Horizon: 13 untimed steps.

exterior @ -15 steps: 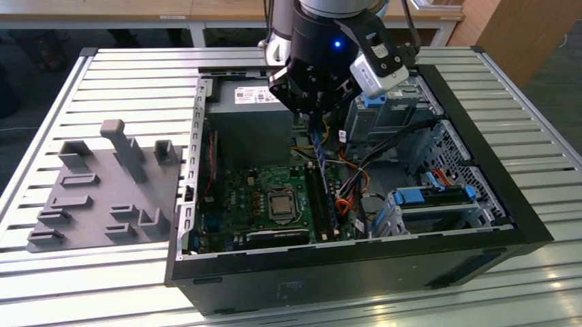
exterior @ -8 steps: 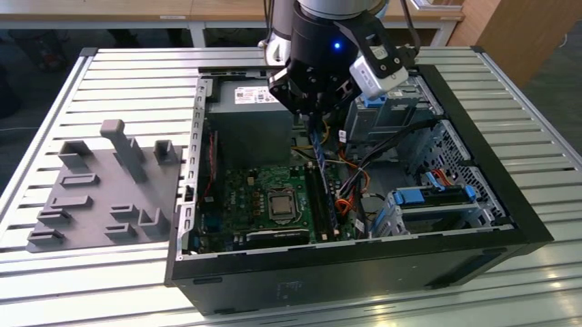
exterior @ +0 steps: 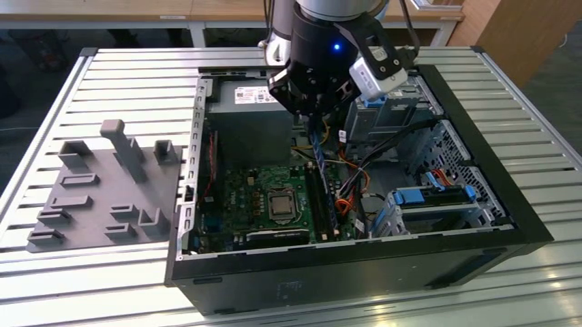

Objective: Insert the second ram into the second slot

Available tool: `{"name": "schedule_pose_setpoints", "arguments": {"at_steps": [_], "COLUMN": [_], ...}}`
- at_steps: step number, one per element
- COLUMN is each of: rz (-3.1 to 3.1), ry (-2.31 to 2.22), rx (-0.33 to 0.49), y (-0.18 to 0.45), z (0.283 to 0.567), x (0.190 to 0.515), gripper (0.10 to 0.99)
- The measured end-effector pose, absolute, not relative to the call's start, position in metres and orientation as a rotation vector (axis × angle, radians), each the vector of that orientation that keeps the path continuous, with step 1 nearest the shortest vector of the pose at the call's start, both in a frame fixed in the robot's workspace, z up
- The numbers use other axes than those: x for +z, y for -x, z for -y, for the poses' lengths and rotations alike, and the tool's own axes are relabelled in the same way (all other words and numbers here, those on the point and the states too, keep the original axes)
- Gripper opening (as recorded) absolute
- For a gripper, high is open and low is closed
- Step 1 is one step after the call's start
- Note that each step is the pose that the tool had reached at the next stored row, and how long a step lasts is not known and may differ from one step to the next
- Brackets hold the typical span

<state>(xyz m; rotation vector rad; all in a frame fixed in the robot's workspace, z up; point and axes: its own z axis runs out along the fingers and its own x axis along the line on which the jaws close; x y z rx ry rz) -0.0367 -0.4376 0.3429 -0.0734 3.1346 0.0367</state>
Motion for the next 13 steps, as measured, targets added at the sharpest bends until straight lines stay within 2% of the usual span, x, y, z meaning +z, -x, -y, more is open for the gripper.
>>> {"name": "schedule_pose_setpoints", "arguments": {"at_steps": [13], "rz": [-3.140], "ry": [0.070], "rx": [0.035], "y": [0.0366], "z": [0.4379], "x": [0.3340], "gripper": [0.137]}}
